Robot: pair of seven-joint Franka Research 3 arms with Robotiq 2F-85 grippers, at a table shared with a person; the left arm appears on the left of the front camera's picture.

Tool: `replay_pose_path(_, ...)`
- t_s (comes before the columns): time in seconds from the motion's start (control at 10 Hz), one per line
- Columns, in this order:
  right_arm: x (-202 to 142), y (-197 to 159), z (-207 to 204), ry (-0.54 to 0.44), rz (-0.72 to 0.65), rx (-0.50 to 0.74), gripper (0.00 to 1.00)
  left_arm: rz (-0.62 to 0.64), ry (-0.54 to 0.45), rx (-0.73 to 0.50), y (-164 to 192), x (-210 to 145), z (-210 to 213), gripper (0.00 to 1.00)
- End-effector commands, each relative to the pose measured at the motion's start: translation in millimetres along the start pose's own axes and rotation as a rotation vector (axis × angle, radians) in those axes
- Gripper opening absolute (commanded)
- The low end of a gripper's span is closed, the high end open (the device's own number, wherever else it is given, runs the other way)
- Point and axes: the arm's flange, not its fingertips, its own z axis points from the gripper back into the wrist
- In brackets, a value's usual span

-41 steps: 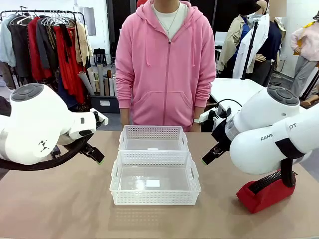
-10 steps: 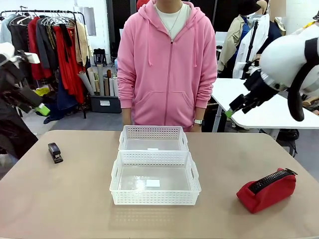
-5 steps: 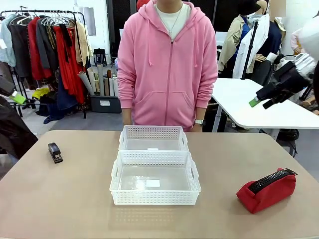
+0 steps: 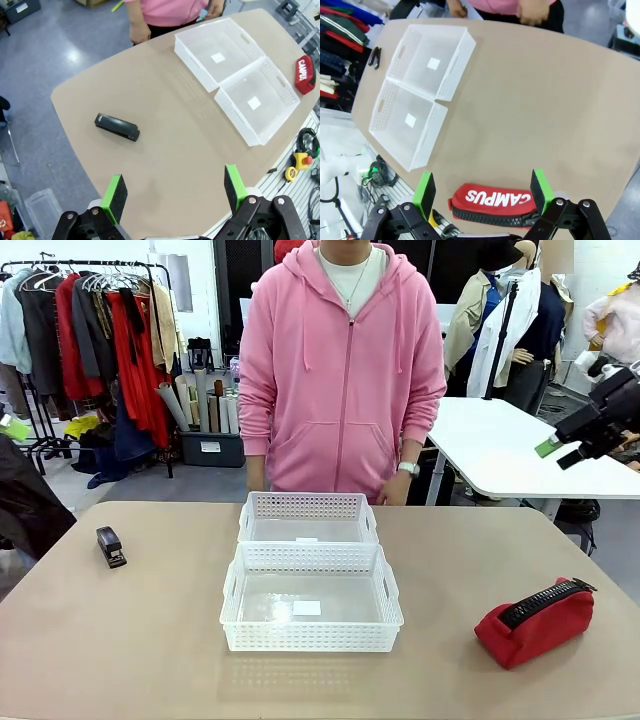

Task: Distribute items into two baskets.
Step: Pick up the Pencil pouch that the person points to.

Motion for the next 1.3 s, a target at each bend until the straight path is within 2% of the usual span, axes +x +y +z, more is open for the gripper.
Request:
replay_pose_path(0.0, -6, -5, 11, -0.017, 0.004, 0.041, 1.00, -0.015, -0.035, -0.048, 6, -1, 7, 1.00)
replay_pose_path(0.6, -33, -1, 23, -0.009, -0.003, 0.047, 1.00, -0.013, -0.032, -0.059, 6, 1, 8, 1.00)
replay_pose_path(0.8, -34, 3, 23, -0.006, 0.002, 0.045, 1.00, -0.008, -0.032, -0.063, 5, 1, 7, 1.00)
replay_pose_path(0.9, -34, 2, 24, -0.018, 0.013, 0.094, 1.00, -0.015, -0.030, -0.072, 5, 2, 8, 1.00)
replay_pose_path(1.0, -27, -1, 26, 0.003, -0.029, 0.042, 1.00, 0.007, -0.018, -0.036, 2, -2, 5, 1.00)
replay_pose_path(1.2, -27, -1, 26, 0.003, -0.029, 0.042, 1.00, 0.007, -0.018, -0.036, 2, -2, 5, 1.00)
